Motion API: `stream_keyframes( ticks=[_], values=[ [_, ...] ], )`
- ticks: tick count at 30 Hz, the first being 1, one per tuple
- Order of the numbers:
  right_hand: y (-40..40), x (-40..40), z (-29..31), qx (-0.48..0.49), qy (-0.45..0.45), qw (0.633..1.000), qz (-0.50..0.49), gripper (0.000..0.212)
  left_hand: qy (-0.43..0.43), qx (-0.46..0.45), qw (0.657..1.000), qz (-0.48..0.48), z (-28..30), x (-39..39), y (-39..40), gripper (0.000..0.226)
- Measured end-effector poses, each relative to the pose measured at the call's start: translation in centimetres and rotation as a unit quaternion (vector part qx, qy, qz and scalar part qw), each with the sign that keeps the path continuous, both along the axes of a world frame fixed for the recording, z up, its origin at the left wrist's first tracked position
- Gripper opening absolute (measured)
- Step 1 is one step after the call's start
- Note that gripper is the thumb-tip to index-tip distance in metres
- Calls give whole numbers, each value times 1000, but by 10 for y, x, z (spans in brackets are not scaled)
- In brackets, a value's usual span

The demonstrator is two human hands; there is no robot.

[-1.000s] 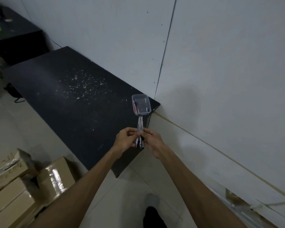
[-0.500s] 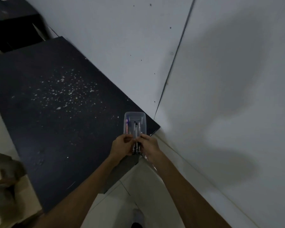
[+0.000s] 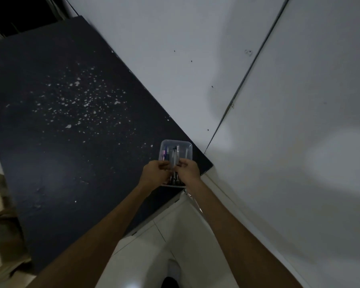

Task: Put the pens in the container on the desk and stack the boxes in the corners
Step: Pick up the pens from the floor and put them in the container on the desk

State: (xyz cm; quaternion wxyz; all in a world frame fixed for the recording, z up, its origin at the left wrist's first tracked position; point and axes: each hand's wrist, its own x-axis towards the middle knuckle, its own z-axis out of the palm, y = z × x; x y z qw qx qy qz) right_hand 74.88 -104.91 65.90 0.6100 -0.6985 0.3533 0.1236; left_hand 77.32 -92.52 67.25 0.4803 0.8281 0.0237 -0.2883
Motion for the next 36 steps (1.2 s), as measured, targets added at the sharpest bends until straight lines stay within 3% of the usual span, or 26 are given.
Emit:
stream_keyframes(
  ticks=[9,20,29,36],
  values=[
    [6,3,4,-25,21,999,21,23,-51,25,998,-31,1,-2,-3,36],
    [10,-42,32,-71,-33,996,42,30,-52,4,997,-54,34,-32,23,29],
    [62,-113,90,-112,-66,988,87,36,-110,13,990,-84,86,-103,85,47],
    [136,-209,108,-146,-69,977,137,73,-119,59,987,-92,103,-190,175,74]
  ],
)
